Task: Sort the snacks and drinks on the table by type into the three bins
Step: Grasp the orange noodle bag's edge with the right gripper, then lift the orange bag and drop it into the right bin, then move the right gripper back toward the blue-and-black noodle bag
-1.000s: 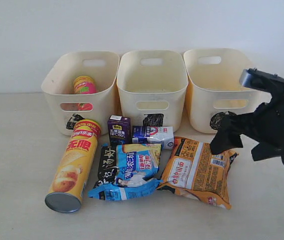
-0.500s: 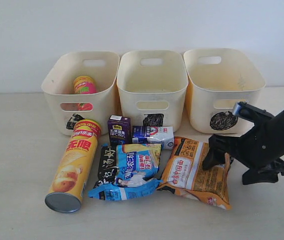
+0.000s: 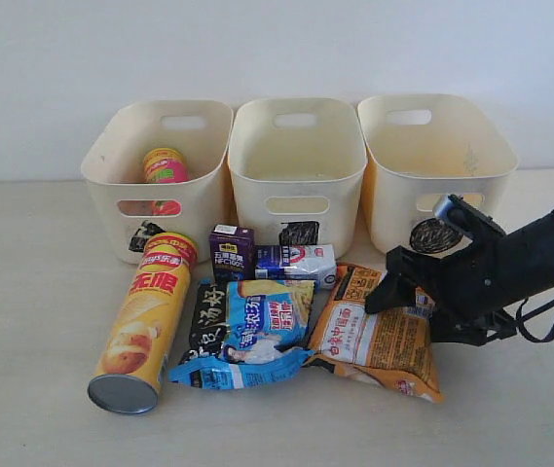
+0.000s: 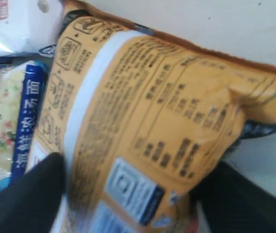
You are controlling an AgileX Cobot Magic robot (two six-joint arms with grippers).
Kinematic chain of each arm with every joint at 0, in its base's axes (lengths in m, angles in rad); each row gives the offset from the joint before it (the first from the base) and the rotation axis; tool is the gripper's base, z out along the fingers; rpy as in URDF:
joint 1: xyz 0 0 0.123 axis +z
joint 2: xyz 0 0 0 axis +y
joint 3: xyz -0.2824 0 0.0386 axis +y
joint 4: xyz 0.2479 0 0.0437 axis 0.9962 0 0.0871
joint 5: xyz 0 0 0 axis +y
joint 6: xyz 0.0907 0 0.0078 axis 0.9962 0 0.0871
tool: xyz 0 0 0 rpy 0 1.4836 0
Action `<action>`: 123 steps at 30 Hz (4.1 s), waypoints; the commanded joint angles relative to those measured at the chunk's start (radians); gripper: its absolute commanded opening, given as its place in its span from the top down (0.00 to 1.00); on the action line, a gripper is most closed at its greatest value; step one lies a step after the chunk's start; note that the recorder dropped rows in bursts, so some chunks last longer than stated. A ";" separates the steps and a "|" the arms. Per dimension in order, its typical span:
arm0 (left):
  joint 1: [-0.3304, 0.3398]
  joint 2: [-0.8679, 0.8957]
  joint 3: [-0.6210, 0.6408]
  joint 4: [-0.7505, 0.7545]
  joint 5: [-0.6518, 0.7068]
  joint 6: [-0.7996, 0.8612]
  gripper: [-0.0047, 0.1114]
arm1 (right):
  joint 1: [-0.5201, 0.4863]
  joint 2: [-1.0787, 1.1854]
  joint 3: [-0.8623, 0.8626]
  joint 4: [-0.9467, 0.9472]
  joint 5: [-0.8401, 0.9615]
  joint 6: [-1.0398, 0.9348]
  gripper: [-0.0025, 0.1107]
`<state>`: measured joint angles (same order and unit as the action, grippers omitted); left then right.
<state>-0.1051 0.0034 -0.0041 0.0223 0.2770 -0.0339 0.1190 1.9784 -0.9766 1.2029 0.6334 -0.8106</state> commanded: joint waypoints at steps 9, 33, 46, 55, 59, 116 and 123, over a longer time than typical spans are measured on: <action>0.003 -0.003 0.004 -0.008 -0.007 0.002 0.93 | -0.046 -0.009 0.017 -0.077 0.072 -0.126 0.98; 0.003 -0.003 0.004 -0.008 -0.007 0.002 0.93 | -0.168 -0.410 -0.200 -0.087 0.366 -0.080 0.98; 0.003 -0.003 0.004 -0.008 -0.007 0.002 0.93 | -0.168 -0.305 -0.397 -0.080 -0.084 -0.054 0.98; 0.003 -0.003 0.004 -0.008 -0.007 0.002 0.93 | -0.165 -0.082 -0.571 -0.073 -0.182 -0.068 0.98; 0.003 -0.003 0.004 -0.008 -0.007 0.002 0.93 | -0.165 0.016 -0.661 -0.073 -0.203 -0.068 0.98; 0.003 -0.003 0.004 -0.008 -0.007 0.002 0.93 | 0.081 -0.342 -0.042 -0.162 0.163 -0.156 0.91; 0.003 -0.003 0.004 -0.008 -0.007 0.002 0.93 | 0.193 -0.263 -0.042 -0.162 -0.010 -0.008 0.34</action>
<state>-0.1051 0.0034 -0.0041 0.0223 0.2770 -0.0339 0.2878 1.6843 -1.0235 1.0346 0.7022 -0.8671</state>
